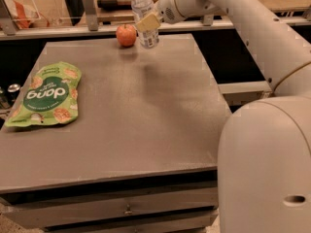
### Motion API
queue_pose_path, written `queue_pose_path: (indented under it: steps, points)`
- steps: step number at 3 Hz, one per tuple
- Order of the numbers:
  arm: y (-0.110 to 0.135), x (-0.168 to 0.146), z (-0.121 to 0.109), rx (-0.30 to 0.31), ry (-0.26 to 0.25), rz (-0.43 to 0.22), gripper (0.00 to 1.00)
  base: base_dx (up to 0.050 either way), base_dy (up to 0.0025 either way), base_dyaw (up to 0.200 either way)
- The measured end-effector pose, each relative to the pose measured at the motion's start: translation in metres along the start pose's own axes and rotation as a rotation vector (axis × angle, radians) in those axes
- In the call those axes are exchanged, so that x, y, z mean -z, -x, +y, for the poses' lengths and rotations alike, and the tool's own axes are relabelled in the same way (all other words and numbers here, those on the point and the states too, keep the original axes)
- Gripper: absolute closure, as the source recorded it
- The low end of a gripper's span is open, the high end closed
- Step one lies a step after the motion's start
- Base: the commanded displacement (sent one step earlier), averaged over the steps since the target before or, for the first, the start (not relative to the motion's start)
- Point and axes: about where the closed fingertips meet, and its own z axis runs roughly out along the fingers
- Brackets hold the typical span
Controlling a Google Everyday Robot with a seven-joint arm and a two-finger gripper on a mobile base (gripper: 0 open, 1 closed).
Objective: Move blue plastic bottle near apple
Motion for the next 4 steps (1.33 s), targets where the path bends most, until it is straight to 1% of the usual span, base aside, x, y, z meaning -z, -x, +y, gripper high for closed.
queue_pose_path:
  steps: [2, 3, 4]
  points:
    - [-0.001, -0.019, -0.023, -0.04, -0.078, 0.015, 1.0, 0.0, 0.0, 0.0]
    - [-0.006, -0.025, -0.032, -0.063, -0.111, 0.022, 1.0, 0.0, 0.0, 0.0]
    - [-0.01, -0.033, -0.037, -0.081, -0.13, 0.026, 1.0, 0.0, 0.0, 0.0]
